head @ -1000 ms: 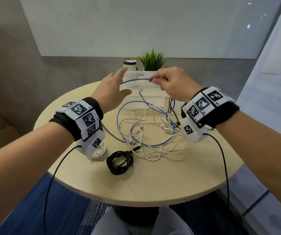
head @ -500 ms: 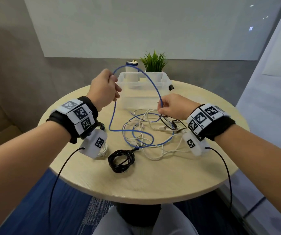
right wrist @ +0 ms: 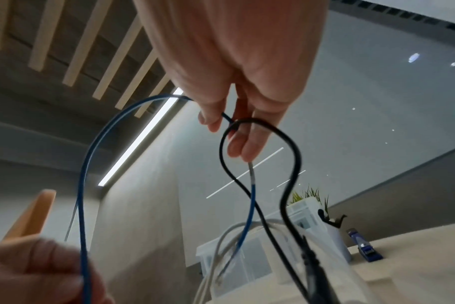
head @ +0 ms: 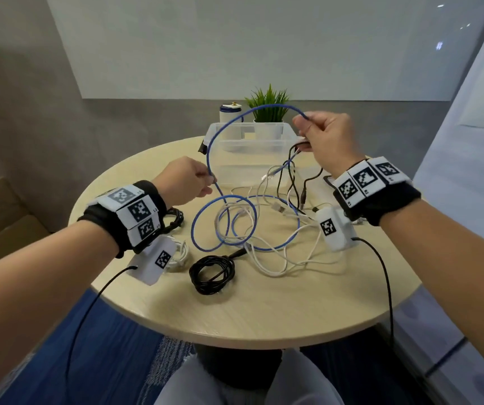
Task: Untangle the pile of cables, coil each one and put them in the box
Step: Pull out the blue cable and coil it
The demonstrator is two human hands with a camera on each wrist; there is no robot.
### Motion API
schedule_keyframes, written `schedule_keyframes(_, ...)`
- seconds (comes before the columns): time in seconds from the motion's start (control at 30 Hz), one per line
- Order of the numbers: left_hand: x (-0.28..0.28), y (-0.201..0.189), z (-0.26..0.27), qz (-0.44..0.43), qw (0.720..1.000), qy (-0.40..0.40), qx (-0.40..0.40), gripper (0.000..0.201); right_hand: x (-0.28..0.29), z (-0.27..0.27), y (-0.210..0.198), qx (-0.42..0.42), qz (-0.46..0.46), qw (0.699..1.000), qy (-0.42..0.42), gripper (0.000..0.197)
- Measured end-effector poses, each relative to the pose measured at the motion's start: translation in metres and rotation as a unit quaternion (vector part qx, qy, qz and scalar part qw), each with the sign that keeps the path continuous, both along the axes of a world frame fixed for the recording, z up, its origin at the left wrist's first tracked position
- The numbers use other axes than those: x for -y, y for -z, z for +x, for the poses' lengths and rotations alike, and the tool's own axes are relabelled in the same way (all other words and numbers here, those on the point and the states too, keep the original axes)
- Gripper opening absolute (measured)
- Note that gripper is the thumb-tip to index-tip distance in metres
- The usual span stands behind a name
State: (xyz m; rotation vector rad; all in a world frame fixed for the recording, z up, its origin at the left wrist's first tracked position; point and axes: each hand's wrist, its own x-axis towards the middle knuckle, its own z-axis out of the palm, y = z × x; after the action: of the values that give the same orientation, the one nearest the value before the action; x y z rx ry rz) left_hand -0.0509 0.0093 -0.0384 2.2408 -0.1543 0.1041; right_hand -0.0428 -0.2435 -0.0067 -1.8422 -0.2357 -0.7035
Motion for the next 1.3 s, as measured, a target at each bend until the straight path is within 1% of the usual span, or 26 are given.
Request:
schedule_keyframes(0.07,-0.004,-0.004,0.000,0.001,1.000,-0.011,-0.009,0.018,0.000,-0.003,0.000,0.020,-0.067,0.997,0.024,0.021)
schedule_keyframes(0.1,-0.005,-0.008,0.001,-0.003,1.000,-0.024,0.006,0.025,-0.002,-0.004,0.001,0.029,-0.105,0.993,0.034,0.022)
schedule_keyframes(0.17,-0.005,-0.020,-0.003,0.021,0.996,-0.053,0.067,0.043,-0.005,-0.008,0.002,0.043,-0.167,0.984,0.043,0.022)
schedule_keyframes(0.23,-0.001,-0.032,-0.012,0.054,0.988,-0.057,0.132,0.048,-0.009,-0.011,0.002,0.044,-0.209,0.976,0.045,0.021)
schedule_keyframes(0.33,0.017,-0.040,-0.030,0.121,0.970,-0.012,0.212,0.039,-0.020,-0.014,0.004,0.052,-0.245,0.968,0.024,0.021)
schedule_keyframes(0.37,0.023,-0.040,-0.033,0.141,0.964,-0.001,0.225,0.037,-0.023,-0.016,0.005,0.056,-0.252,0.966,0.007,0.021)
schedule_keyframes(0.43,0.031,-0.035,-0.033,0.165,0.961,0.021,0.222,0.035,-0.029,-0.021,0.007,0.064,-0.253,0.965,-0.028,0.019)
schedule_keyframes(0.5,0.035,-0.031,-0.031,0.173,0.963,0.053,0.200,0.027,-0.034,-0.025,0.008,0.070,-0.260,0.962,-0.048,0.018)
schedule_keyframes(0.57,0.033,-0.028,-0.029,0.154,0.968,0.073,0.184,0.020,-0.034,-0.026,0.010,0.062,-0.286,0.955,-0.046,0.015)
schedule_keyframes(0.6,0.032,-0.028,-0.028,0.127,0.973,0.078,0.178,0.018,-0.032,-0.025,0.011,0.048,-0.301,0.952,-0.034,0.015)
schedule_keyframes(0.7,0.024,-0.031,-0.026,0.000,0.980,0.088,0.176,0.014,-0.018,-0.017,0.016,-0.027,-0.329,0.944,0.013,0.015)
schedule_keyframes(0.77,0.020,-0.034,-0.026,-0.085,0.973,0.101,0.190,0.018,-0.010,-0.012,0.020,-0.073,-0.308,0.948,0.022,0.012)
schedule_keyframes(0.8,0.019,-0.035,-0.026,-0.112,0.969,0.102,0.195,0.020,-0.008,-0.011,0.021,-0.087,-0.293,0.952,0.018,0.011)
schedule_keyframes(0.9,0.019,-0.032,-0.025,-0.142,0.966,0.083,0.200,0.019,-0.008,-0.008,0.019,-0.112,-0.254,0.961,-0.003,0.010)
schedule_keyframes(0.93,0.018,-0.030,-0.023,-0.137,0.968,0.074,0.195,0.019,-0.007,-0.007,0.016,-0.115,-0.231,0.966,-0.005,0.012)
schedule_keyframes(1.0,0.016,-0.025,-0.020,-0.094,0.980,0.054,0.167,0.017,-0.004,-0.004,0.011,-0.097,-0.181,0.979,0.005,0.018)
schedule_keyframes(1.1,0.011,-0.019,-0.015,-0.030,0.992,0.016,0.120,0.018,-0.001,-0.001,0.005,-0.056,-0.171,0.983,0.023,0.022)
schedule_keyframes(1.13,0.010,-0.018,-0.014,-0.024,0.993,0.000,0.112,0.019,-0.003,-0.003,0.004,-0.057,-0.160,0.985,0.003,0.020)
schedule_keyframes(1.2,0.009,-0.019,-0.013,-0.015,0.995,-0.025,0.098,0.021,-0.010,-0.009,0.003,-0.074,-0.115,0.987,-0.080,0.018)
schedule_keyframes(1.23,0.009,-0.018,-0.012,-0.002,0.995,-0.030,0.093,0.022,-0.014,-0.013,0.004,-0.089,-0.089,0.984,-0.129,0.021)
schedule_keyframes(1.3,0.012,-0.018,-0.011,0.032,0.995,-0.030,0.093,0.025,-0.023,-0.022,0.002,-0.128,-0.022,0.966,-0.222,0.026)
